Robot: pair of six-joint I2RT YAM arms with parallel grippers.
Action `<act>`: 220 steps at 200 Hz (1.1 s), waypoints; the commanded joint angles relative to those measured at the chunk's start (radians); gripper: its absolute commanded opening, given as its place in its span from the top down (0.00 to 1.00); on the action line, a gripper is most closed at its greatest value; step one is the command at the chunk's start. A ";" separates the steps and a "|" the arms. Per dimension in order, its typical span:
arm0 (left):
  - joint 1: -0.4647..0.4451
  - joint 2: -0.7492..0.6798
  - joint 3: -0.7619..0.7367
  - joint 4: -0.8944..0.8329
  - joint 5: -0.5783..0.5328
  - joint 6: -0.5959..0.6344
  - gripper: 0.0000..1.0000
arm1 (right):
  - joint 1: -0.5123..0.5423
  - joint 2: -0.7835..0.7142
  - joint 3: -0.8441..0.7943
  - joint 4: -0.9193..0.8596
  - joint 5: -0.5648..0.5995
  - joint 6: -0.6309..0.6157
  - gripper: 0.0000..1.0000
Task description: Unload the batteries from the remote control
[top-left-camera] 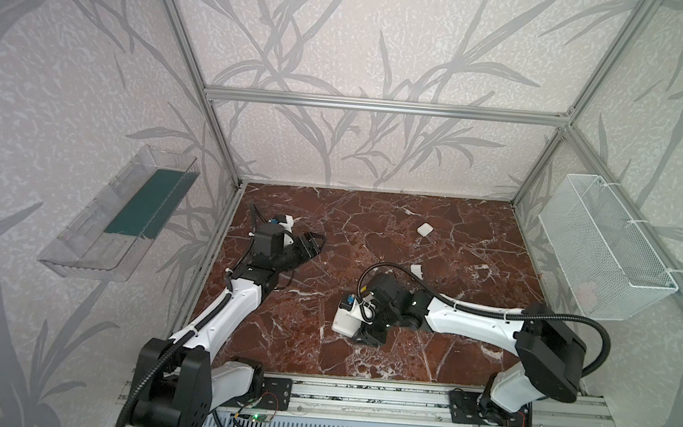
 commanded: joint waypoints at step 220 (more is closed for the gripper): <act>0.047 -0.024 -0.032 0.012 0.014 -0.006 0.22 | -0.144 0.364 0.331 -0.197 0.049 -0.029 0.55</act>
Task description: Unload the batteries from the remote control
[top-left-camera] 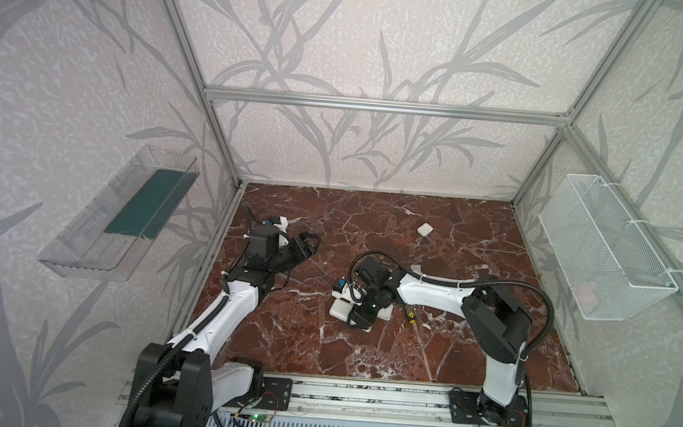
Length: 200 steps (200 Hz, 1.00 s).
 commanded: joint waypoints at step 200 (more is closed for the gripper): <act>0.021 0.006 -0.006 0.020 0.032 0.011 0.22 | 0.021 0.067 0.030 -0.134 0.136 -0.135 0.41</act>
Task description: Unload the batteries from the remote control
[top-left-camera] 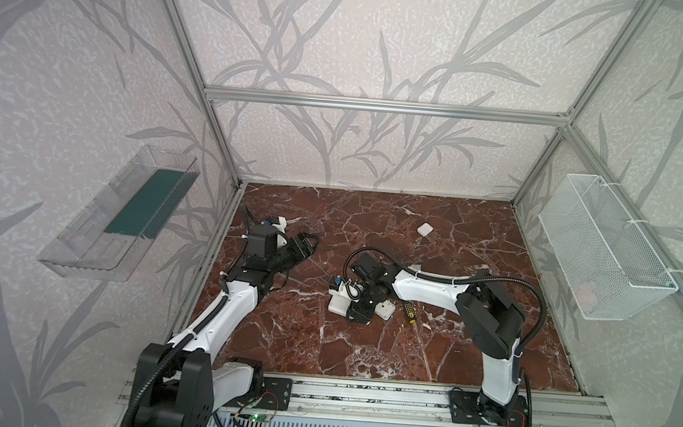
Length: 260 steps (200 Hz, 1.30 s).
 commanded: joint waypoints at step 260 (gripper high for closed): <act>-0.099 0.162 0.268 -0.362 -0.087 0.802 0.01 | -0.233 -0.531 -0.301 -0.107 0.201 0.572 0.34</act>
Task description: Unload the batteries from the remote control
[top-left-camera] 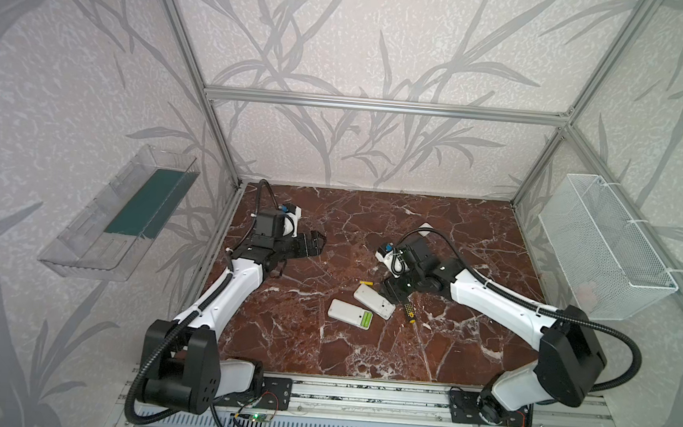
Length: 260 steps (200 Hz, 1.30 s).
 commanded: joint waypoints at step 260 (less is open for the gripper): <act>-0.271 -0.020 0.014 0.026 -0.003 0.444 0.00 | -0.086 0.019 -0.265 0.055 0.063 0.242 0.84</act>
